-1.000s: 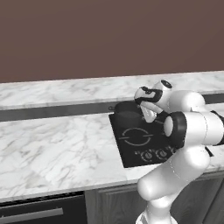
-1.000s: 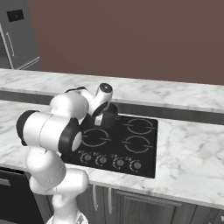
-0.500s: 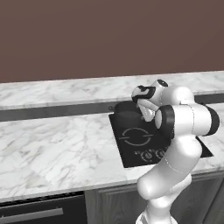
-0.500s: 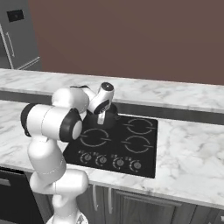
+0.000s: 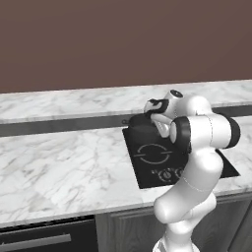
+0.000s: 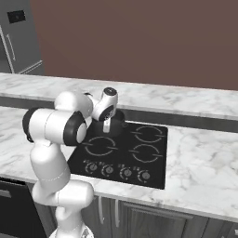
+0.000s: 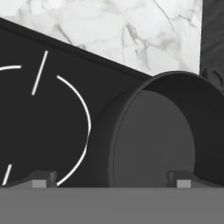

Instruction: Move the pot and pan from the stove into the sink.

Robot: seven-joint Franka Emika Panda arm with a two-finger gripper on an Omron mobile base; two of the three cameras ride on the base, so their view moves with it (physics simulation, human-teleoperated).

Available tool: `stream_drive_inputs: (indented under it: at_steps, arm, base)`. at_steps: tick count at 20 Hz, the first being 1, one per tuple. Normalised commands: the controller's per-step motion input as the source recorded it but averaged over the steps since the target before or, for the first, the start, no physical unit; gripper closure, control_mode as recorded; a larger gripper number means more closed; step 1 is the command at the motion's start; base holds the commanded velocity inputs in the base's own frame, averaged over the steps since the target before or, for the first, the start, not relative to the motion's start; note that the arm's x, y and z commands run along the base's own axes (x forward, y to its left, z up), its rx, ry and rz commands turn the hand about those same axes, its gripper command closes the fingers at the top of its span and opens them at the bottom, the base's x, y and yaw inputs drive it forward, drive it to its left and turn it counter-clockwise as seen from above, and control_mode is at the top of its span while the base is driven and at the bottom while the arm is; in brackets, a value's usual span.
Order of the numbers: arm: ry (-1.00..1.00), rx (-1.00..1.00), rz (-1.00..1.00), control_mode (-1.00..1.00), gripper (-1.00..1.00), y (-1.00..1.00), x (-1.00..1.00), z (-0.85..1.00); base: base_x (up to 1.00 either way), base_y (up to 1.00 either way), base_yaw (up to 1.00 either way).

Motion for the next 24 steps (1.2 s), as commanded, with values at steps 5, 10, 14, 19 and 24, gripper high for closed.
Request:
stream_drive_inputs:
  at_steps: [5, 10, 14, 19, 24]
  arm:
    - [0.04, -0.10, 0.00, -1.00, -1.00, 0.09, 0.11, -0.20]
    - [0.04, -0.10, 0.00, -1.00, -1.00, 0.09, 0.12, -0.23]
    - [0.04, -0.09, 0.00, -1.00, -1.00, 0.05, 0.07, -0.23]
    - [0.04, -0.08, 0.00, -1.00, -1.00, 0.02, 0.04, -0.23]
    - [0.02, -0.05, 0.00, -1.00, 1.00, 0.01, 0.00, -0.13]
  base:
    - [0.00, 0.00, 0.00]
    - [0.00, 0.00, 0.00]
    - [0.00, 0.00, 0.00]
    - [0.00, 0.00, 0.00]
    - [0.00, 0.00, 0.00]
